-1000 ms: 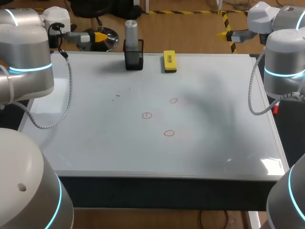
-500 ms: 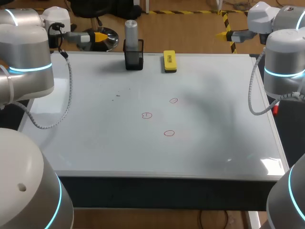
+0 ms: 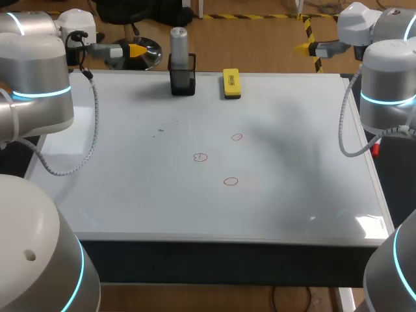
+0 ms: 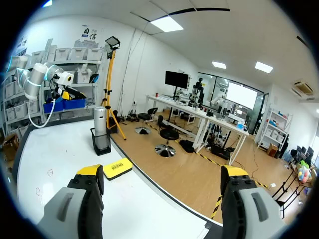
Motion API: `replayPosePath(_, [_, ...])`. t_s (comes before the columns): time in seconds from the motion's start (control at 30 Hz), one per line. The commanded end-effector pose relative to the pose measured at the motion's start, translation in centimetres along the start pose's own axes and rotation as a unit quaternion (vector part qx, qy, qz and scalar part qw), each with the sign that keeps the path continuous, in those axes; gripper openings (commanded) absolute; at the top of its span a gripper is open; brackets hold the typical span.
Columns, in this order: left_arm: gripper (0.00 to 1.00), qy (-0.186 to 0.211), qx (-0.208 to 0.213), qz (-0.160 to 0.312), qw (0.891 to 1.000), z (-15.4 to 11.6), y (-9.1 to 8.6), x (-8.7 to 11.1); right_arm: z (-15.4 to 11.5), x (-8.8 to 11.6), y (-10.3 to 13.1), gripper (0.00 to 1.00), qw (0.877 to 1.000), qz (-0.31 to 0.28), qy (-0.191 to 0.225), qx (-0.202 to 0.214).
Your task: Pick up the inspection probe, press it on each red-marked spot on the whiteboard one by one, put down the probe, pick up the eraser, and wipe off all the red marks.
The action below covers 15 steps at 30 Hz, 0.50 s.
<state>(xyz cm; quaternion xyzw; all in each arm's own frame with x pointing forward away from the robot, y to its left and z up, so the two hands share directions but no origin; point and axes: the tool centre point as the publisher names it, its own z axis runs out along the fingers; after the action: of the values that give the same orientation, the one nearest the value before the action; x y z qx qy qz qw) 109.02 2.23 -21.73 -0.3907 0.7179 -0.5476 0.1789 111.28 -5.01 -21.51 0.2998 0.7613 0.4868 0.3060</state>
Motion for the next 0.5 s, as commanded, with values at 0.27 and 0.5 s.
replayPosePath(0.27, [1.0,0.001,0.0,0.0,1.0,0.0,0.0,0.0,0.0,0.0,0.0,1.0,1.0,0.0,0.0,0.0])
replayPosePath(0.5, [1.0,-0.004,0.002,0.029,1.0,0.7,-1.3,-1.9,0.0,0.0,0.0,1.0,1.0,0.0,0.0,0.0])
